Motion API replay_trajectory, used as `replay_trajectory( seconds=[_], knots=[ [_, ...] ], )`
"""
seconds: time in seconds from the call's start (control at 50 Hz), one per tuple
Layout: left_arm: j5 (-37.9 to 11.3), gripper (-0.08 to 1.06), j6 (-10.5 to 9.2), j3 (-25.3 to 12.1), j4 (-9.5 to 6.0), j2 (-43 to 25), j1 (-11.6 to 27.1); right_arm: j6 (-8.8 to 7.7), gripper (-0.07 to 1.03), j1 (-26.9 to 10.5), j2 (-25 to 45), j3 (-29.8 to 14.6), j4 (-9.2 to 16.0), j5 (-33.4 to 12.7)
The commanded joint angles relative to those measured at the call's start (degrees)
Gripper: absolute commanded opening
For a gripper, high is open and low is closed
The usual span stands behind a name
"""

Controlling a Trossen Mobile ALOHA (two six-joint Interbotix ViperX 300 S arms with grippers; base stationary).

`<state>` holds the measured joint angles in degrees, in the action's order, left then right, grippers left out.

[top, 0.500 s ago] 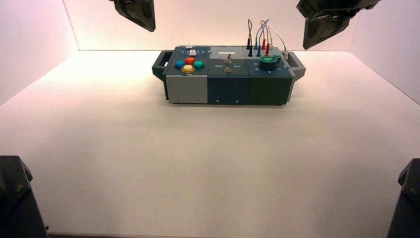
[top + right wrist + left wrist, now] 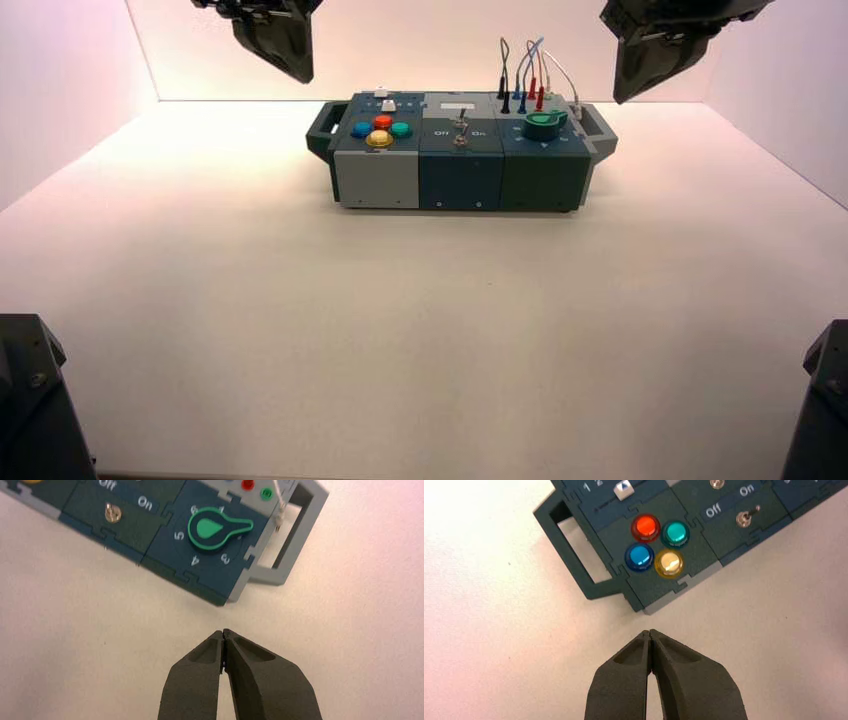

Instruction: View the box from the top.

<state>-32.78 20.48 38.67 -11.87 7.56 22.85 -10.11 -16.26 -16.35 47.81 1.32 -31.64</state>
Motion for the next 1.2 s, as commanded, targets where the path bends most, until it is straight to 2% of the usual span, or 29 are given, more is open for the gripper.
replay_trajectory(
  seconds=[0.02, 0.1, 0.18, 0.44, 0.52, 0.66, 0.82, 0.98, 1.06, 1.2],
  knots=[
    [-2.9, -0.03, 0.26, -4.13, 0.0, -0.09, 0.09, 0.09, -0.02, -0.09, 0.26, -3.43, 0.09, -2.02],
    [-4.66, -0.03, 0.44, -6.42, 0.09, -0.97, 0.09, -0.09, -0.02, 0.09, 1.23, -5.36, 0.0, -3.52],
    [-7.73, -0.03, 1.49, -9.93, 0.09, -1.93, 0.09, -0.18, -0.02, 0.26, 2.11, -7.29, -0.09, -5.19],
    [-23.2, -0.03, 2.02, -24.43, 0.26, -5.19, 0.09, -0.35, -0.02, 0.26, 4.48, -18.02, -0.26, -17.67],
    [-25.84, -0.03, 2.02, -28.12, 0.26, -6.06, 0.09, -0.35, -0.02, 0.26, 4.57, -21.62, 0.09, -20.48],
    [-28.74, -0.03, 2.11, -32.08, 0.26, -6.68, 0.09, -0.44, -0.02, 0.26, 4.22, -26.54, 0.62, -24.35],
    [-31.2, -0.03, 2.02, -34.45, 0.26, -6.68, 0.0, -3.6, -0.02, 0.97, 4.57, -30.94, 4.04, -27.51],
    [-32.34, -0.03, 2.02, -36.04, 0.18, -6.33, -0.44, -7.47, -0.02, 4.31, 4.75, -32.78, 11.69, -28.56],
    [-32.87, -0.03, 2.02, -36.91, 0.0, -6.24, -0.7, -9.23, -0.02, 5.89, 4.75, -33.13, 14.41, -29.36],
    [-34.1, -0.03, 2.02, -39.02, -0.53, -6.42, -1.14, -10.55, -0.02, 7.29, 5.19, -34.63, 15.38, -30.5]
  ],
)
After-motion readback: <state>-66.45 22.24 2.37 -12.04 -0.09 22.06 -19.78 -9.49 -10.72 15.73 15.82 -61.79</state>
